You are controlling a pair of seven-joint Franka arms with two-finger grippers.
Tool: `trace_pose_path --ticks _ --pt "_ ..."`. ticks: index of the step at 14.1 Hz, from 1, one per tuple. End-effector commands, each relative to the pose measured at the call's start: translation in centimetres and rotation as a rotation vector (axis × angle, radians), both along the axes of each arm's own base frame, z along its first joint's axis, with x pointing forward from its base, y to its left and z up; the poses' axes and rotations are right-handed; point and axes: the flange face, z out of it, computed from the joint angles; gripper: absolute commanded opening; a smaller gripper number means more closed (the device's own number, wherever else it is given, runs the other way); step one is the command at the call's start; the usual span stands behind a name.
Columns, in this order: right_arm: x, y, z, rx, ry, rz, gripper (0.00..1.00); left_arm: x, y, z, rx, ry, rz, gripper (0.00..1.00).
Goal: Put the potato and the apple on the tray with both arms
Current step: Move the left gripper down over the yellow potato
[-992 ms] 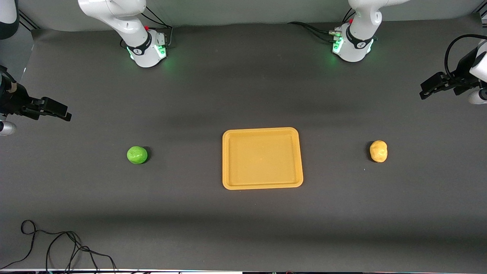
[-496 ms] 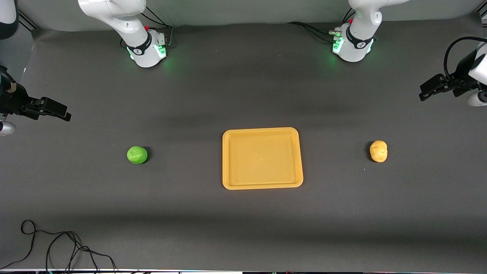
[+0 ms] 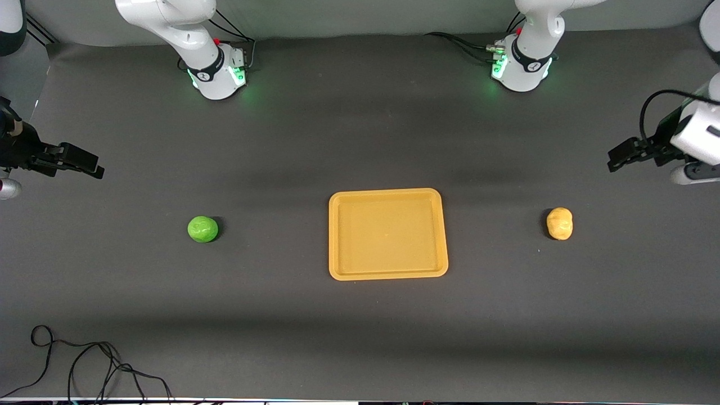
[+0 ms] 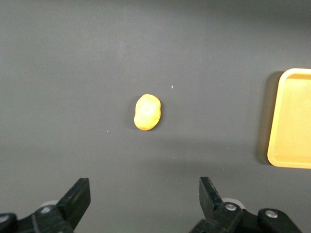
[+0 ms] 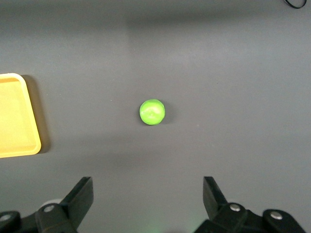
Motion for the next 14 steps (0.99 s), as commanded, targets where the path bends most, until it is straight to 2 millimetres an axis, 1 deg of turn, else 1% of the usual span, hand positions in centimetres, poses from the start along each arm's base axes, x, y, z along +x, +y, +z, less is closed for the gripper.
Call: trace_pose_path --ticks 1,5,7,11,13,14 --pt "0.1 0.2 1.2 -0.013 -0.011 0.004 1.00 -0.3 -0.1 -2.6 0.002 -0.020 -0.014 1.00" --pt "0.1 -0.1 1.6 -0.012 -0.021 0.004 1.00 0.6 0.1 -6.9 -0.003 -0.012 -0.014 1.00" --pt "0.2 0.0 1.7 -0.015 -0.027 0.007 1.00 1.2 0.2 -9.7 -0.005 -0.006 -0.016 1.00" --pt "0.7 0.3 1.2 -0.023 -0.041 0.013 1.00 2.1 0.4 -14.9 -0.011 0.009 -0.017 1.00" --pt "0.8 0.4 0.8 -0.023 -0.035 0.016 1.00 2.8 0.6 -18.2 -0.017 -0.001 -0.014 1.00" --pt "0.8 0.5 0.8 -0.023 -0.032 0.017 1.00 3.3 0.8 -20.4 -0.021 0.003 -0.013 1.00"
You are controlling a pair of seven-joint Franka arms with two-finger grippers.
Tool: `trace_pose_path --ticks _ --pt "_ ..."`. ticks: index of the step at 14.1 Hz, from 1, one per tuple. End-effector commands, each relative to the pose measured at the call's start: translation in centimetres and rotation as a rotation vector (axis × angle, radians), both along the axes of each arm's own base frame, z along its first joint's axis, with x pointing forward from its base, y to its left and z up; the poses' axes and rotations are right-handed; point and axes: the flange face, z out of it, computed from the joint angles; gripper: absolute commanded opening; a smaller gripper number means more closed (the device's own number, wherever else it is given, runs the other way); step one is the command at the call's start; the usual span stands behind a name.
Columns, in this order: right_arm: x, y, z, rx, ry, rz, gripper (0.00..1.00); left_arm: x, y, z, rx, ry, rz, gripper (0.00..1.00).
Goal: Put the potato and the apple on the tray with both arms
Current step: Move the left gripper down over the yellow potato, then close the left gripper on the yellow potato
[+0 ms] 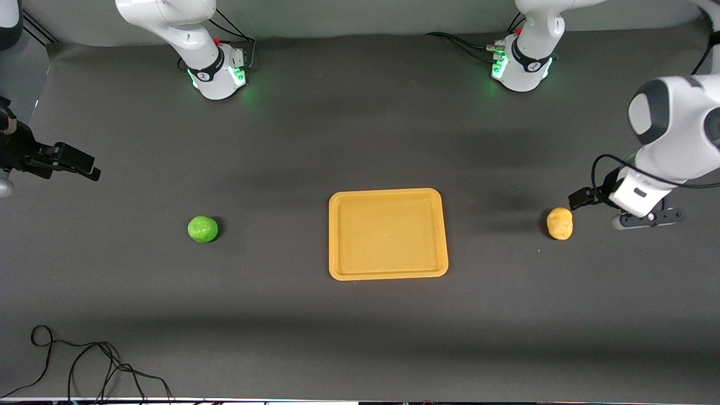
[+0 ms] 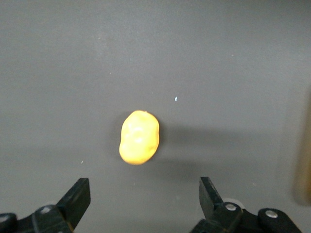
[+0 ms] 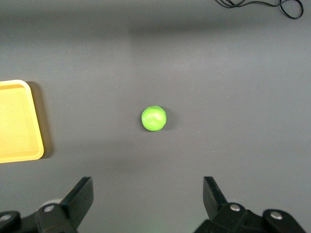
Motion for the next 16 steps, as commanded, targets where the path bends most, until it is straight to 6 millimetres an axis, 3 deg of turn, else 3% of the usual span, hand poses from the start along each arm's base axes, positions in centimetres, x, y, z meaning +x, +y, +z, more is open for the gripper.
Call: trace_pose_path --ticks 1,4,8,10,14,16 --pt "0.3 0.2 0.2 -0.023 -0.006 0.013 1.00 0.9 0.5 -5.0 0.017 -0.005 -0.030 1.00" --pt "0.2 0.1 0.0 -0.012 0.008 0.009 1.00 1.1 0.8 -10.1 0.048 0.014 -0.072 1.00" --pt "0.1 0.2 0.0 -0.012 0.008 0.010 1.00 -0.5 1.1 -15.1 0.032 0.001 -0.066 1.00" --pt "0.1 0.3 0.0 -0.015 0.008 0.012 1.00 -1.1 1.1 -16.3 0.029 -0.004 -0.066 1.00" --pt "0.1 0.4 -0.1 -0.013 0.011 0.007 1.00 -1.1 1.1 -16.7 0.028 -0.004 -0.063 1.00" --pt "0.1 0.3 -0.2 -0.015 0.012 0.012 1.00 -1.2 1.2 -16.6 0.028 -0.003 -0.060 0.81"
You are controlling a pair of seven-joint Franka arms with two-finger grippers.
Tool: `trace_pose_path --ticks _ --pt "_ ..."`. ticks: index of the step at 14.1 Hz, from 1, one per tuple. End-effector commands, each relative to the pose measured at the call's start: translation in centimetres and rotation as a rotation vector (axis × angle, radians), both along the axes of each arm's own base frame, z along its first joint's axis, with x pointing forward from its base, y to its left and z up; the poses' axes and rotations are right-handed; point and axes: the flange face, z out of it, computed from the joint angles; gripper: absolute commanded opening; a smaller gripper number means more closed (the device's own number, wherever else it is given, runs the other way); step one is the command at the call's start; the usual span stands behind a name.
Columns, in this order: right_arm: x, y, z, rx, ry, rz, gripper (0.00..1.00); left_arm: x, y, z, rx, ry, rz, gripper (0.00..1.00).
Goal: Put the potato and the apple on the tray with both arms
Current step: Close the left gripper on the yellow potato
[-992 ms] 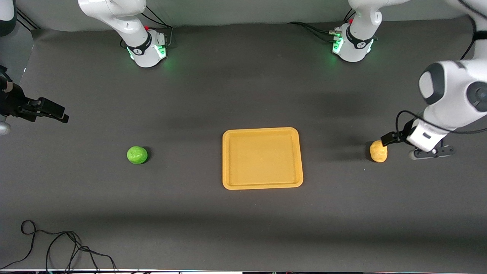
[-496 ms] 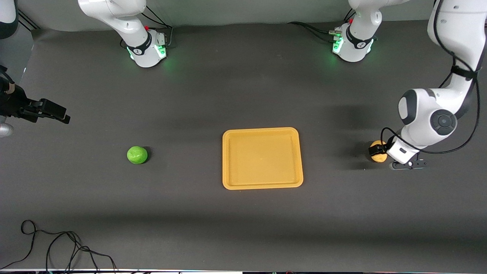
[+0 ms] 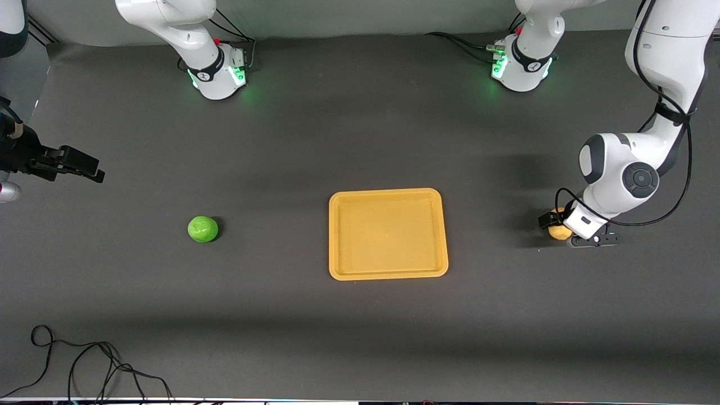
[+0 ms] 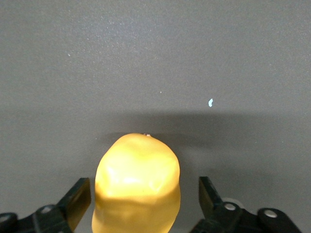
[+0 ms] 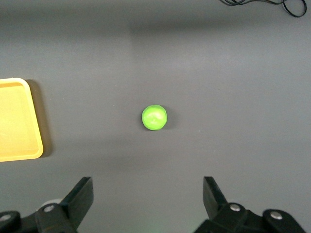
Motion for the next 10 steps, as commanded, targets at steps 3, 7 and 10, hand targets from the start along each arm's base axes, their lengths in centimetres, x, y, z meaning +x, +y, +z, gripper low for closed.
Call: trace_pose_path --ticks 3,7,10 --pt "-0.1 0.1 0.3 -0.024 0.002 0.010 1.00 -0.4 0.2 0.7 0.010 -0.010 -0.008 0.51" --pt "-0.2 0.1 -0.3 -0.024 0.014 0.014 1.00 0.9 0.4 5.3 0.027 -0.003 0.000 0.43" --pt "-0.1 0.0 -1.0 -0.023 0.020 0.011 1.00 1.3 0.3 12.8 0.038 0.055 0.016 0.43"
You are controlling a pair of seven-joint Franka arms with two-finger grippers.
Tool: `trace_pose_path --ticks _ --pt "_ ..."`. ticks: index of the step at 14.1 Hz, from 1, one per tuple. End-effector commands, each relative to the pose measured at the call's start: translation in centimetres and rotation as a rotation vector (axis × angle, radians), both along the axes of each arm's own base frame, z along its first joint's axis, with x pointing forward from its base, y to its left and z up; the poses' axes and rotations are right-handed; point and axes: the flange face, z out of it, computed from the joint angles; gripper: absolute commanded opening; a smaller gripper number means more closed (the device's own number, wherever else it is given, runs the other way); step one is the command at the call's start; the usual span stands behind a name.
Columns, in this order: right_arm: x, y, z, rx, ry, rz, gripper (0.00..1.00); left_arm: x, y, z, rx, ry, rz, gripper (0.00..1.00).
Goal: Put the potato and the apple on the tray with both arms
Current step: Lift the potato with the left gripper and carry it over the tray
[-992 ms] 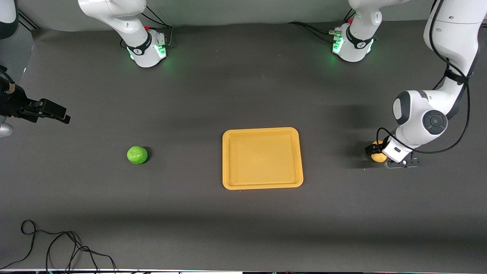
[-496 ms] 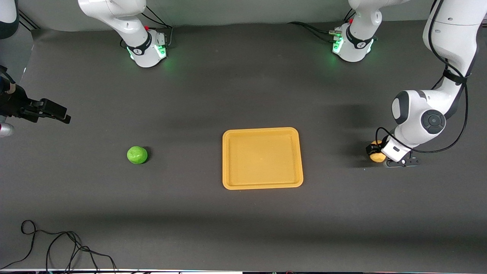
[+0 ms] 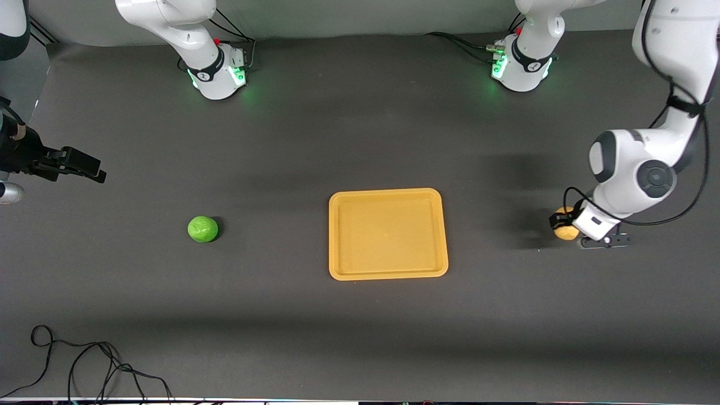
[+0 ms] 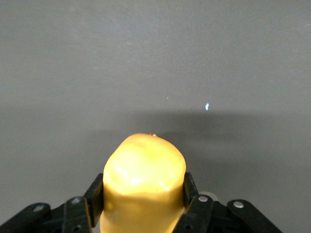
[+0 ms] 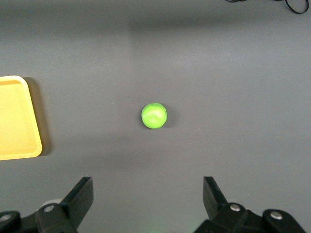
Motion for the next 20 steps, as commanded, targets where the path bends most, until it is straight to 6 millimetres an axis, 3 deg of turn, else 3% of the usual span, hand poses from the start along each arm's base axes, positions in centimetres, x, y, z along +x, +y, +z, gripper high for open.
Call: trace_pose_path --ticks 1,4,5,7,11,13,15,20 --pt "-0.2 0.0 -0.3 -0.021 0.003 0.011 1.00 -0.3 -0.6 8.4 -0.001 0.020 0.028 0.43" --pt "-0.2 0.1 -0.3 -0.024 0.000 0.012 1.00 -1.5 -3.3 14.5 -0.084 0.006 0.107 0.43" --pt "-0.1 0.1 -0.4 -0.022 -0.001 0.012 1.00 -1.7 -5.2 15.9 -0.089 0.000 0.138 0.43" --pt "-0.3 0.1 -0.1 -0.021 -0.006 0.008 1.00 -1.8 -11.4 17.8 -0.086 -0.004 0.202 0.43" --pt "-0.2 -0.1 -0.3 -0.024 -0.001 0.011 1.00 -3.3 -21.8 17.3 -0.095 -0.023 0.283 0.43" --pt "-0.1 0.0 -0.4 -0.022 -0.004 0.011 1.00 -3.8 -26.6 16.2 -0.137 -0.058 0.324 0.43" --pt "0.0 0.0 -0.3 -0.012 -0.007 0.009 1.00 -4.0 -30.6 13.5 -0.147 -0.089 0.357 0.43" --pt "0.2 0.0 -0.6 -0.012 -0.003 0.009 1.00 -3.5 -36.3 1.7 -0.059 -0.101 0.397 0.43"
